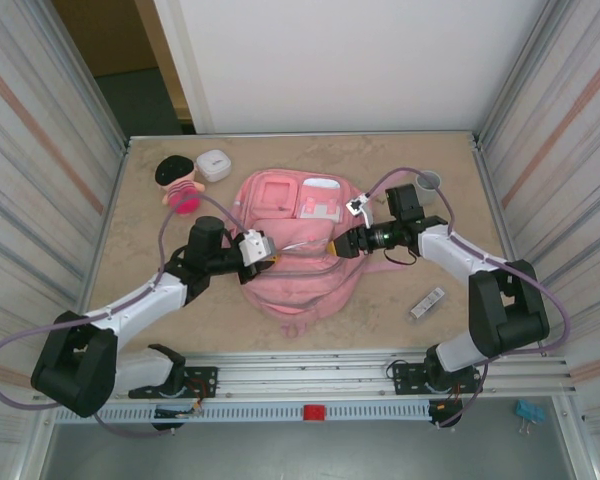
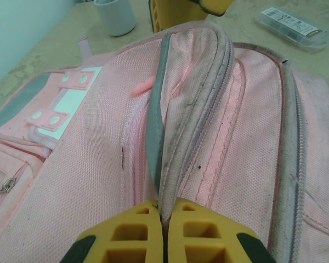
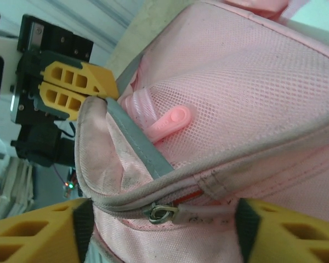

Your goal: Pack books, pencil case, and school supplies into a backpack

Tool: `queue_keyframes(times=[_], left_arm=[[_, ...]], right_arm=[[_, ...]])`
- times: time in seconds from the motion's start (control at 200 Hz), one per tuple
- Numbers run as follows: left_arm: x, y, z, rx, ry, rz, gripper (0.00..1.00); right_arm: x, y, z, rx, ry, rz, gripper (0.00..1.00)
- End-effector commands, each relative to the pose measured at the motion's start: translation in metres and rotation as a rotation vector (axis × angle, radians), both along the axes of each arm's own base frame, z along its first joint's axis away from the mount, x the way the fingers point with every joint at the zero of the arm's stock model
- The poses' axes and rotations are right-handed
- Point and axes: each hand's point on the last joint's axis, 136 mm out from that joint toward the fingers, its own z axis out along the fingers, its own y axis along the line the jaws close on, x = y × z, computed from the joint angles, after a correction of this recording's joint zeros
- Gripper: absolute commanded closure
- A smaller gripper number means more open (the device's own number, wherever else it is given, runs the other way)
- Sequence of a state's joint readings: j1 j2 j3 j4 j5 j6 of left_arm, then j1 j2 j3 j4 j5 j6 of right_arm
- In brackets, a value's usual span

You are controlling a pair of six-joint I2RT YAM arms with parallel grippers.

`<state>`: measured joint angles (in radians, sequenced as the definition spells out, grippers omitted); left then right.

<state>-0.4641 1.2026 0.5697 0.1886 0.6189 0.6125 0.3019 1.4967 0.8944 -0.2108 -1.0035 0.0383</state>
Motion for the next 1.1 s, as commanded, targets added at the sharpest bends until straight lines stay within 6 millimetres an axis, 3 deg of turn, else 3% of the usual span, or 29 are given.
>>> queue_keyframes(times=[0.0, 0.2, 0.556, 0.762, 0.812, 0.902, 1.092], left_arm=[[-0.005, -0.007, 0.044, -0.129, -0.102, -0.067, 1.00], [-0.004, -0.003, 0.054, -0.191, -0.101, -0.071, 1.00], [0.007, 0.001, 0.053, -0.176, -0.100, -0.016, 1.00], [0.008, 0.002, 0.056, -0.180, -0.107, -0.006, 1.00], [0.007, 0.002, 0.057, -0.181, -0.109, -0.006, 1.00], [0.007, 0.002, 0.059, -0.185, -0.113, -0.007, 1.00], [0.004, 0.002, 0.062, -0.201, -0.120, -0.013, 1.00]], right_arm=[[0.006, 0.005, 0.007, 0.023, -0.019, 0.027, 0.25], [0.006, 0.012, 0.009, 0.063, -0.022, 0.067, 0.24], [-0.040, 0.010, 0.027, 0.081, 0.037, 0.168, 0.51], [-0.037, 0.011, 0.026, 0.068, 0.046, 0.166, 0.64], [-0.033, 0.010, 0.022, 0.046, 0.046, 0.148, 0.64], [-0.023, 0.007, 0.014, -0.005, 0.040, 0.099, 0.50], [-0.010, 0.007, 0.007, -0.029, 0.030, 0.039, 0.56]])
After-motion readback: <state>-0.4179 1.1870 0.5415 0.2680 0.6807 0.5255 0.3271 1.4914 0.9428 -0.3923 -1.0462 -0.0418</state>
